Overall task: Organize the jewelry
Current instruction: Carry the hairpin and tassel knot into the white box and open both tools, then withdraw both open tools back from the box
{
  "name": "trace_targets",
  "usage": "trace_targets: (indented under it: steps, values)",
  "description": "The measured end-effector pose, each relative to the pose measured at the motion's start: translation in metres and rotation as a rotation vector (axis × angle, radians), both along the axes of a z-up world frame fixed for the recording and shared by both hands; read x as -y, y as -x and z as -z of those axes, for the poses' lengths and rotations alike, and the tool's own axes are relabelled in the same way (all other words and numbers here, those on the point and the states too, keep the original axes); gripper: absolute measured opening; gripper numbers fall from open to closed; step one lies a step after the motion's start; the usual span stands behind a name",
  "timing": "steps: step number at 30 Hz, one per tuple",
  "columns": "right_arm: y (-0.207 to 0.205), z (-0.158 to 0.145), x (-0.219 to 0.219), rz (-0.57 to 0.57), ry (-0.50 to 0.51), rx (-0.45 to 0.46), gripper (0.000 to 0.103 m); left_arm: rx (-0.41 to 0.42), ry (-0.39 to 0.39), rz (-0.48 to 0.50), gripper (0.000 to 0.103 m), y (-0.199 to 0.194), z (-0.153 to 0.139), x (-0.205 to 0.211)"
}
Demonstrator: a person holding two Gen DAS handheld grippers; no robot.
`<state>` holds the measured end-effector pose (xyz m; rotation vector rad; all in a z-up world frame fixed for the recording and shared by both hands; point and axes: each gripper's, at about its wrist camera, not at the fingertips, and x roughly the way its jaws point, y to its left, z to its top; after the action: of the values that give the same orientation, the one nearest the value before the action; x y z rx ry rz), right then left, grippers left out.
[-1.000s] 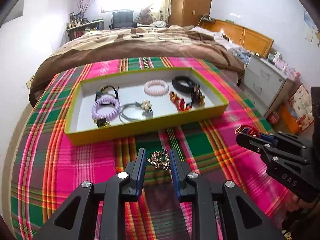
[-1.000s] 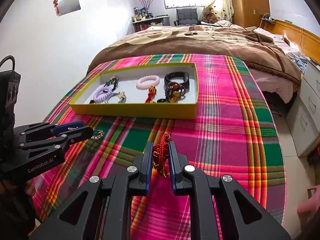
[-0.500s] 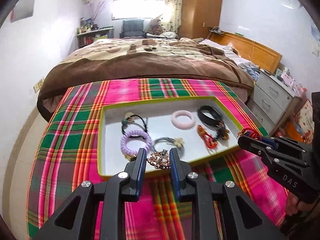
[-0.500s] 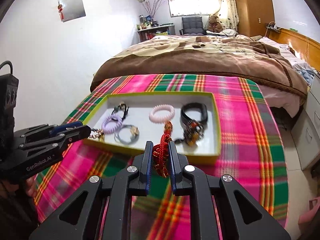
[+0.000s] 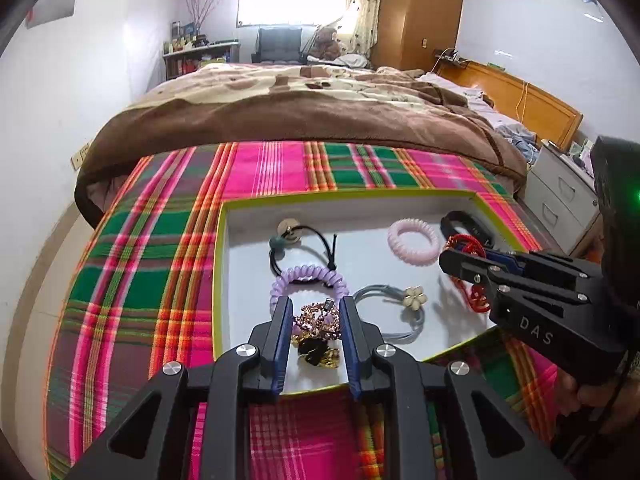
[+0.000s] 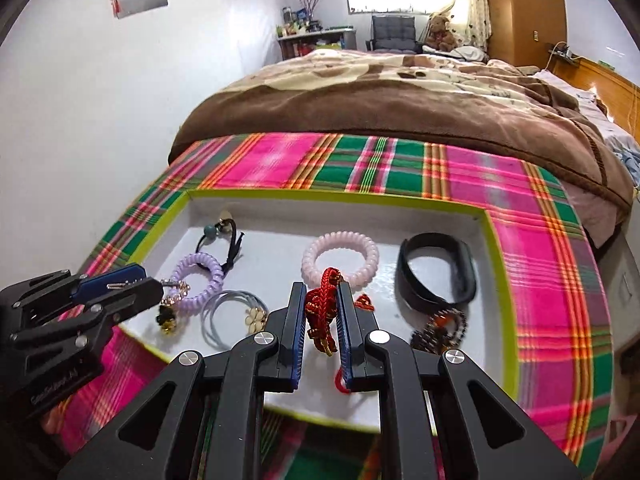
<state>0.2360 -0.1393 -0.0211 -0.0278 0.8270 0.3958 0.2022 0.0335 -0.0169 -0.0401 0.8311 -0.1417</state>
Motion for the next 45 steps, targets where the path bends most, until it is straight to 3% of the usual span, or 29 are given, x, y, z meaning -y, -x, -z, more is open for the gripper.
trace_targets:
  steps: [19, 22, 24, 26, 31, 45]
  values:
    - [-0.008, 0.013, -0.01, 0.003, 0.078, -0.019, 0.017, -0.048, 0.017, -0.007, 0.026, -0.003, 0.014, -0.002]
    - [-0.008, 0.013, -0.011, -0.003, 0.083, -0.021, 0.021, -0.047, 0.016, -0.011, 0.028, -0.003, 0.014, -0.003]
    - [-0.007, 0.012, -0.012, 0.001, 0.082, -0.018, 0.035, -0.052, 0.015, -0.012, 0.028, -0.003, 0.015, -0.002]
    - [-0.006, 0.012, -0.011, 0.002, 0.076, -0.018, 0.043, -0.053, 0.013, -0.014, 0.029, -0.003, 0.015, -0.002]
    - [-0.005, 0.01, -0.01, 0.007, 0.07, -0.016, 0.044, -0.04, 0.028, -0.007, 0.039, 0.0, 0.012, -0.001]
    - [0.042, -0.013, 0.007, 0.065, -0.003, 0.014, 0.049, 0.02, -0.036, -0.075, 0.039, 0.038, -0.009, 0.014]
